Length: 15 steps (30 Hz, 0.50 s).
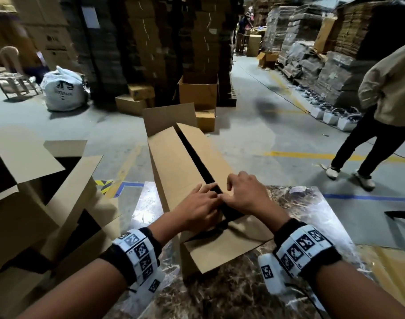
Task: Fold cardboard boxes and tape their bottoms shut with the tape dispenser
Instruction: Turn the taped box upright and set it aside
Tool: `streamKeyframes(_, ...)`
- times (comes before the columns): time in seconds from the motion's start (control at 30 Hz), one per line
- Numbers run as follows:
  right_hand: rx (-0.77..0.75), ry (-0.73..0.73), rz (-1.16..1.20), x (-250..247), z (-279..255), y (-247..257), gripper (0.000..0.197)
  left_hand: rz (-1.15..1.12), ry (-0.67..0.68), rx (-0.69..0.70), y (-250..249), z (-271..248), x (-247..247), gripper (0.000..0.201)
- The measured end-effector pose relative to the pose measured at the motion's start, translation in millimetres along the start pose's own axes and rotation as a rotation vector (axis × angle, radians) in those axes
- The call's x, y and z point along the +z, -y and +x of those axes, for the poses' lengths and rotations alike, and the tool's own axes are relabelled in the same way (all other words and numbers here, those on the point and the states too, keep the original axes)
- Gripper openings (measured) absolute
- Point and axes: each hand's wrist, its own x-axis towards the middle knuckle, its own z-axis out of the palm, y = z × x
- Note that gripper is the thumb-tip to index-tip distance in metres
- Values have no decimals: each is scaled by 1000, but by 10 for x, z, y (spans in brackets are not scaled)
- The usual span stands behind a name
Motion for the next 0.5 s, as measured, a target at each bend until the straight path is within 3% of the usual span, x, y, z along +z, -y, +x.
streamKeyframes(0.13,47,193,30,198,210,-113,63,62,-170,114,38,104,-48,35)
streamKeyframes(0.27,40,186,61,255,276,-221,43,-45,-165,49,88,104,-380,43)
streamKeyframes(0.4,58,218,159,235,317,-177,85,-119,-144,-32,134,14,-824,49)
streamKeyframes(0.5,87,293,58,309,289,-86,116,63,-63,-270,199,-68,-1109,44)
